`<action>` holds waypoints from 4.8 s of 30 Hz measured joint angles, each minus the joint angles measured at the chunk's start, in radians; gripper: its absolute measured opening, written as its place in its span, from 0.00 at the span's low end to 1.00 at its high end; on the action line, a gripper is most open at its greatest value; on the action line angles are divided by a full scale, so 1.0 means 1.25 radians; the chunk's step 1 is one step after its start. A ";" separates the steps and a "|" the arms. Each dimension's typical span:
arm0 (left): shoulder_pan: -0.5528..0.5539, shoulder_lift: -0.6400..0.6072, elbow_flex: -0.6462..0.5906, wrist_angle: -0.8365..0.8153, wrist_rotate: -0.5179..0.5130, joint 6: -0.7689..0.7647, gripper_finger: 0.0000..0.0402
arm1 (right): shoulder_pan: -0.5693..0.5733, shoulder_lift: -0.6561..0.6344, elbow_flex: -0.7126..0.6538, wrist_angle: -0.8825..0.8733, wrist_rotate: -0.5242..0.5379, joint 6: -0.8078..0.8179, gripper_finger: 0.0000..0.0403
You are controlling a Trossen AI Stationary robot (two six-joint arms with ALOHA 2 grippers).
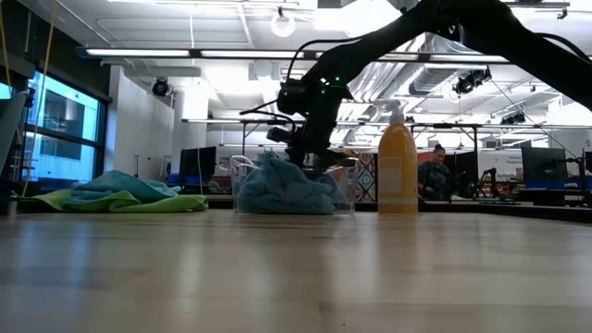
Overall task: Sort microfiber towel by color & place in baskets
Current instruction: Put the blue microfiber towel into the transparent bin
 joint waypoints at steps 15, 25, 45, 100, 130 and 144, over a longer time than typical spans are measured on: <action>0.000 0.000 0.000 -0.057 0.000 0.000 0.52 | -0.009 0.000 0.119 -0.087 0.024 -0.044 0.54; 0.000 -0.001 0.000 -0.058 0.000 -0.001 0.52 | -0.025 0.000 0.287 -0.193 0.021 -0.106 0.54; 0.000 -0.001 0.000 -0.077 0.000 0.014 0.52 | -0.039 -0.033 0.278 -0.129 0.109 -0.112 0.54; 0.000 -0.001 0.000 -0.077 -0.016 -0.001 0.52 | 0.014 -0.046 0.277 -0.059 0.116 -0.160 0.54; -0.066 0.076 0.017 -0.405 -0.141 -0.051 0.52 | 0.075 -0.712 -0.425 -0.011 0.301 -0.370 0.54; 0.015 0.289 0.213 -1.350 -0.388 -0.026 0.52 | 0.074 -1.020 -0.875 0.432 0.083 -0.133 0.54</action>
